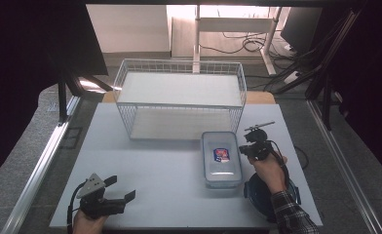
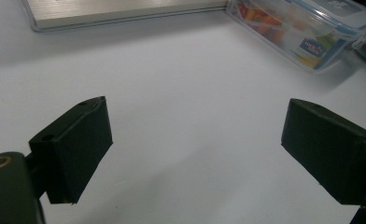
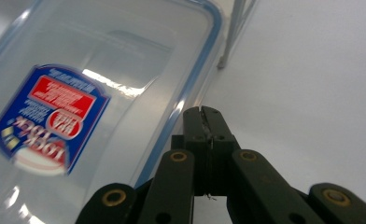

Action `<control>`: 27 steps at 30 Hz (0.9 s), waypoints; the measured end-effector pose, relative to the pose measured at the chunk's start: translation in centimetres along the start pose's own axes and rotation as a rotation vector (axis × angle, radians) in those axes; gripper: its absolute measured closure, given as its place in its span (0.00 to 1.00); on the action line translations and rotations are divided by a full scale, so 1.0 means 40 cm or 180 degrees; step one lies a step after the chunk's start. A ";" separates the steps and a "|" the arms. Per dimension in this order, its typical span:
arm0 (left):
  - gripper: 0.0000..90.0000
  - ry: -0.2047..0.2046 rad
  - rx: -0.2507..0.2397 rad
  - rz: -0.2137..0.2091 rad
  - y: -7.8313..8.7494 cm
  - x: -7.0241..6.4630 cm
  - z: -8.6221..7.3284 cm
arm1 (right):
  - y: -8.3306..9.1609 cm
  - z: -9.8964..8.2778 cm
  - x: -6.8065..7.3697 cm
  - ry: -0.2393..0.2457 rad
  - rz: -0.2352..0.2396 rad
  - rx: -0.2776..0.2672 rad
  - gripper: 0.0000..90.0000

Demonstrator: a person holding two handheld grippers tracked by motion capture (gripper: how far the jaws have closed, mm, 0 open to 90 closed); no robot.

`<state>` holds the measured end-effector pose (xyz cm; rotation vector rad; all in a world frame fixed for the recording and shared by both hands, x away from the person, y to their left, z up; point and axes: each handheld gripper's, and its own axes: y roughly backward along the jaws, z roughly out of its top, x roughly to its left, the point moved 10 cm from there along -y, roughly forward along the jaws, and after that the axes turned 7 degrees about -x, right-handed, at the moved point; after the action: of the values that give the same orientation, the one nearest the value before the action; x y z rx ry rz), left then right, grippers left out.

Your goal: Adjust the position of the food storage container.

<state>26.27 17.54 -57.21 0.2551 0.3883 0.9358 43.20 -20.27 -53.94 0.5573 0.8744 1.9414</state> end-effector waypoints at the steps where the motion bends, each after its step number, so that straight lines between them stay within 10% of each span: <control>1: 0.09 0.0000 0.0003 -0.0002 0.000 0.000 0.000 | -0.003 0.004 -0.002 -0.0002 -0.0030 0.0012 0.99; 13: 0.09 -0.0008 0.0022 -0.0014 -0.004 -0.002 -0.001 | -0.036 0.035 0.102 0.0159 0.0271 0.0027 0.99; 27: 0.09 -0.0010 0.0027 -0.0027 -0.004 -0.004 -0.002 | -0.068 0.031 0.392 0.0778 0.1002 0.0080 0.99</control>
<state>26.27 17.32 -57.29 0.2623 0.3903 0.9255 37.91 -5.24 -54.70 0.5019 1.0124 2.3233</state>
